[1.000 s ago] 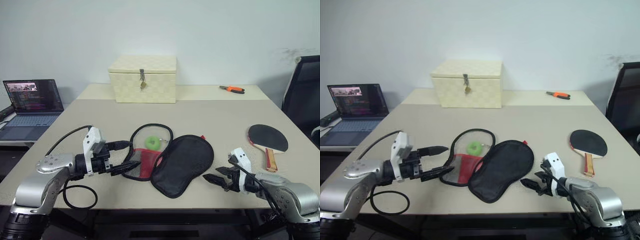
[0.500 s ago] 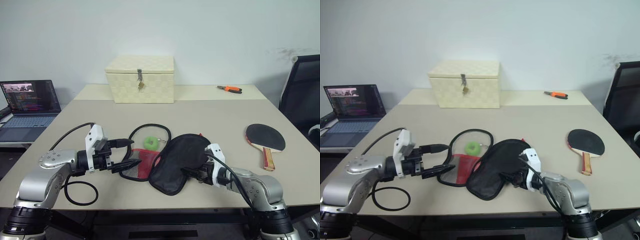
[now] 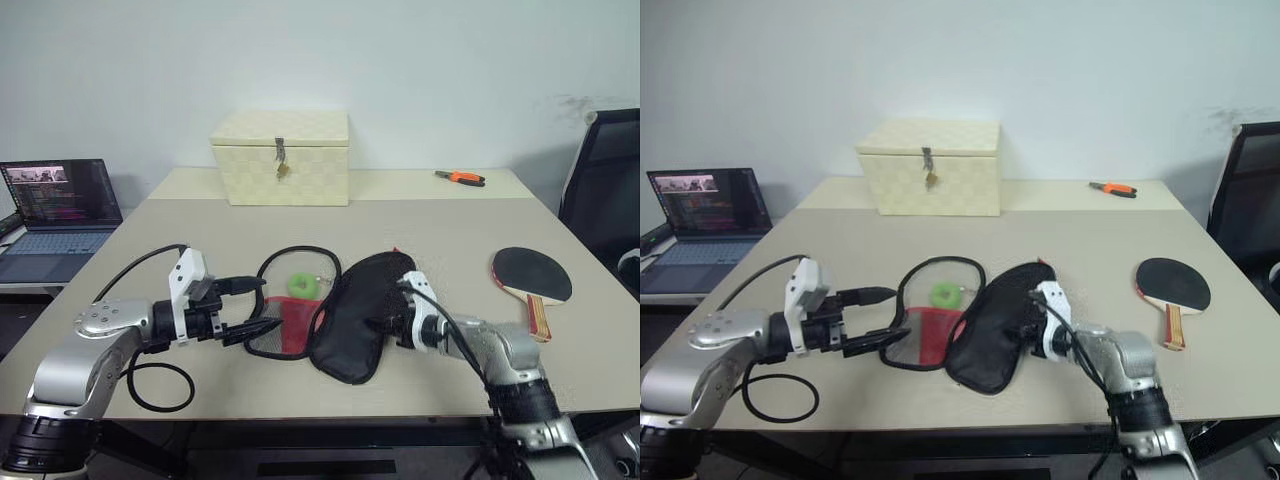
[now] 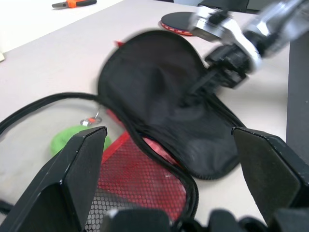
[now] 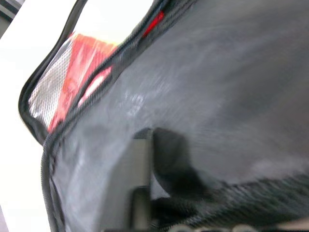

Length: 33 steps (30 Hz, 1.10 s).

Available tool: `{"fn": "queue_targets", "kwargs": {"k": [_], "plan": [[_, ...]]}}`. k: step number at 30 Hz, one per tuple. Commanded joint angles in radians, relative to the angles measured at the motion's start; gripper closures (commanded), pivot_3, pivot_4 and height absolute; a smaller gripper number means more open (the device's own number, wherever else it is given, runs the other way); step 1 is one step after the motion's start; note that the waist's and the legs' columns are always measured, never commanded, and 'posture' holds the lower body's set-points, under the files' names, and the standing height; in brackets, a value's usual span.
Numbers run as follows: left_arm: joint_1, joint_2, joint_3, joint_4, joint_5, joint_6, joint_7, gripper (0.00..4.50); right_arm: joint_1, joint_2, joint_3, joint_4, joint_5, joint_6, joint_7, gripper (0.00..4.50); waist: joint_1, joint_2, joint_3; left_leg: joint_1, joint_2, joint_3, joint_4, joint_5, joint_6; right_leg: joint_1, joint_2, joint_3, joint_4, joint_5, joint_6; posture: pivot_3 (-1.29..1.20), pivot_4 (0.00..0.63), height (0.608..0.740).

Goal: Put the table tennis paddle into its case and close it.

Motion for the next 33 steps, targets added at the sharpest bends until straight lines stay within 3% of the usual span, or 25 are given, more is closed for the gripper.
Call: {"fn": "queue_targets", "kwargs": {"k": [1, 11, 18, 30, 33], "plan": [[0.01, 0.01, 0.04, -0.04, -0.015, 0.003, 0.014, 0.0, -0.103, -0.046, 0.0, 0.128, -0.032, -0.076, 0.08, 4.45, 0.0, 0.0, 0.0, 0.0, 0.0, 0.0, 0.0, 0.0, 0.0, -0.001, 0.0, 0.0, 0.0, 0.0, -0.001, 0.0, 0.15, 0.74], [0.054, 0.014, 0.075, -0.075, -0.015, 0.003, 0.041, 0.0, -0.392, -0.125, 0.15, 0.679, -0.27, -0.423, 0.329, 4.45, -0.001, 0.0, 0.0, -0.003, 0.0, 0.004, -0.001, 0.0, 0.0, -0.006, 0.0, 0.0, 0.001, 0.001, -0.002, 0.0, 0.15, 0.74], [0.068, 0.016, 0.092, -0.086, -0.01, -0.005, 0.052, 0.0, -0.534, -0.137, 0.195, 0.954, -0.422, -0.637, 0.398, 4.45, -0.001, 0.0, 0.0, -0.004, 0.0, 0.004, -0.001, 0.0, 0.0, -0.006, -0.001, 0.0, 0.001, 0.001, -0.002, 0.0, 0.15, 0.74], [0.075, 0.008, 0.09, -0.097, -0.008, -0.014, 0.064, 0.0, -0.583, -0.136, 0.165, 1.095, -0.522, -0.725, 0.395, 4.45, 0.0, 0.001, 0.0, -0.004, 0.0, 0.003, -0.001, 0.0, 0.0, -0.006, -0.002, 0.0, 0.001, 0.002, -0.003, 0.0, 0.15, 0.74], [0.065, 0.008, 0.084, -0.096, -0.01, -0.013, 0.059, 0.0, -0.584, -0.128, 0.147, 1.105, -0.532, -0.74, 0.338, 3.8, 0.0, 0.001, 0.0, -0.004, 0.0, 0.003, -0.001, 0.0, 0.0, -0.006, -0.002, 0.0, 0.002, 0.002, -0.003, 0.0, 0.15, 0.74]]}}
